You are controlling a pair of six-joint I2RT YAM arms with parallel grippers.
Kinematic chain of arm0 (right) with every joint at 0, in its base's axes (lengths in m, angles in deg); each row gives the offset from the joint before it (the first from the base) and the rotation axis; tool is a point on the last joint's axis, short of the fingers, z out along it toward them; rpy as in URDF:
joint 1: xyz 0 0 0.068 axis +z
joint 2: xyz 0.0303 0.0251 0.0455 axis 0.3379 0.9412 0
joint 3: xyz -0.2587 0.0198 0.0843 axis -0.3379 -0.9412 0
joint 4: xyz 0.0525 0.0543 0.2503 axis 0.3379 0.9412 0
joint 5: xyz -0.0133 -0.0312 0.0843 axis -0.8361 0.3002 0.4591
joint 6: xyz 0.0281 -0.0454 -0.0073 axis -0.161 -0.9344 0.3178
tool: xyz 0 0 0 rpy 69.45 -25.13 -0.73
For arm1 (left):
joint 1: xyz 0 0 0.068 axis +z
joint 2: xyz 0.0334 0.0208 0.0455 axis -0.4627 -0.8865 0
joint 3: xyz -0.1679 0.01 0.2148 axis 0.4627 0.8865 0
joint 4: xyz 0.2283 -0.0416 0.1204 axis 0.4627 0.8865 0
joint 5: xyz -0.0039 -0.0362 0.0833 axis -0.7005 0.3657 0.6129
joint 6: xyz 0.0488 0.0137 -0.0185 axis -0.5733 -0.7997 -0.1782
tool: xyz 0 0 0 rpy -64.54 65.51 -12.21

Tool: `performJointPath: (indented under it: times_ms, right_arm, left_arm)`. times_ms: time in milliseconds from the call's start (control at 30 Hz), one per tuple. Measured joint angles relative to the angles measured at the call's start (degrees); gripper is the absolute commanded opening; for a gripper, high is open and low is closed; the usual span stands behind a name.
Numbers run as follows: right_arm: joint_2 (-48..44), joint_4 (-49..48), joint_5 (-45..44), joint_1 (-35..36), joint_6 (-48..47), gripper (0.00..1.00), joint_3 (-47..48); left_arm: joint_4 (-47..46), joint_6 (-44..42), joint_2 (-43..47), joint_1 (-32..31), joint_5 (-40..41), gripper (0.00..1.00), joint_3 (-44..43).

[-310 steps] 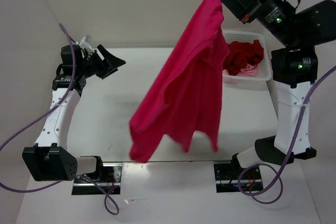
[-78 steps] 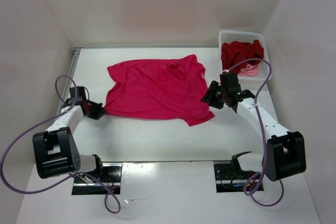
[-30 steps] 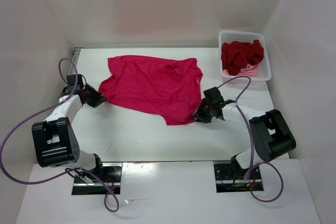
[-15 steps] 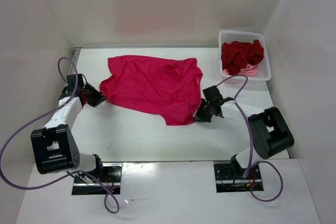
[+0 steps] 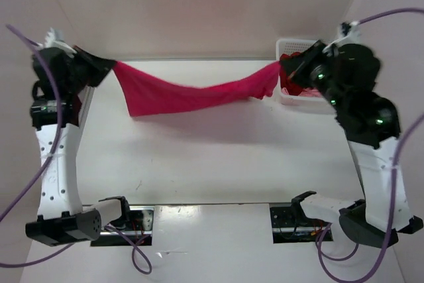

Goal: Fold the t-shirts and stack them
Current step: Flatten out the tshirt

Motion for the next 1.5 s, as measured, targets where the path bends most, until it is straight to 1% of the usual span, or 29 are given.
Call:
performJointPath:
  times_ms: [133,200,233,333,400,433,500,567,633,700,767,833,867,900,967,1033,1133,1233,1367,1433,1500]
  right_arm:
    - [6.16,5.42,-3.34,0.00,-3.87,0.00,25.83]
    - [10.03,6.38,-4.11,0.26,-4.98,0.00,38.47]
    - [11.41,6.32,-4.35,0.44,-5.44,0.00,42.93]
    - [14.69,6.45,-4.04,0.74,-6.51,0.00,52.83]
    - [16.79,6.36,-4.22,0.76,-7.26,0.00,57.88]
    - [18.08,6.29,-4.37,0.76,-7.61,0.00,59.98]
    - [21.20,5.95,-4.76,0.76,-8.35,0.00,63.32]
    - [25.18,5.55,-3.06,-0.52,-8.92,0.00,64.81]
    - [29.64,4.52,1.09,-4.85,-9.01,0.00,64.46]
    - [33.94,3.08,5.03,-8.96,-8.94,0.00,61.66]
    - [37.29,0.13,7.87,-11.47,-8.96,0.00,54.60]
    - [41.68,-0.63,9.31,-12.57,-9.01,0.00,48.81]
    - [44.09,-0.48,9.77,-12.81,-9.01,0.00,47.50]
    - [46.93,-0.07,9.92,-12.92,-9.01,0.00,47.34]
    - [52.92,0.94,10.25,-12.92,-9.01,0.00,50.18]
    - [56.06,0.83,10.54,-13.00,-8.92,0.00,52.54]
    - [56.19,-0.02,11.08,-13.11,-8.41,0.00,54.25]
    - [53.66,-3.17,11.28,-13.14,-7.52,0.00,55.65]
    - [46.64,-6.60,11.21,-13.18,-6.84,0.00,55.69]
    - [42.77,-7.43,11.17,-13.27,-6.88,0.00,55.32]
    - [38.21,-8.13,10.97,-13.49,-7.30,0.00,52.50]
  left_arm:
    - [3.39,-0.37,-0.42,4.37,-1.57,0.00,-18.36]
    - [3.63,-0.39,-1.14,4.83,-1.60,0.00,-26.62]
    - [3.78,-0.35,-1.31,4.83,-1.75,0.00,-30.08]
    - [4.46,-0.15,-2.47,4.83,-2.12,0.00,-38.32]
    - [4.52,-0.07,-3.30,4.83,-2.01,0.00,-41.55]
    - [4.35,0.04,-3.67,4.83,-2.01,0.00,-42.14]
    - [3.65,0.22,-4.04,4.83,-2.03,0.00,-40.50]
    - [2.86,0.83,-4.48,4.83,-2.03,0.00,-36.17]
    - [1.01,1.09,-5.14,4.83,-1.92,0.00,-29.44]
    - [0.68,1.14,-6.69,4.83,-1.62,0.00,-23.12]
    - [-0.31,1.07,-10.60,4.83,-1.33,0.00,-18.62]
    - [-0.90,1.07,-15.67,4.83,-1.16,0.00,-15.85]
    - [-0.92,1.07,-18.51,4.83,-1.05,0.00,-14.95]
    - [-0.98,1.09,-21.14,4.83,-1.05,0.00,-14.49]
    - [-1.18,1.11,-25.53,4.83,-1.31,0.00,-14.43]
    - [-0.98,1.11,-27.96,4.83,-1.36,0.00,-15.10]
    - [-0.02,1.14,-29.51,4.83,-1.38,0.00,-19.61]
    - [-0.35,1.14,-29.33,5.20,-1.44,0.00,-26.05]
    - [-1.97,1.11,-28.61,6.54,-1.60,0.00,-32.79]
    - [-2.23,1.14,-28.37,7.32,-1.60,0.00,-34.69]
    - [-2.32,1.09,-27.93,7.76,-1.51,0.00,-35.19]
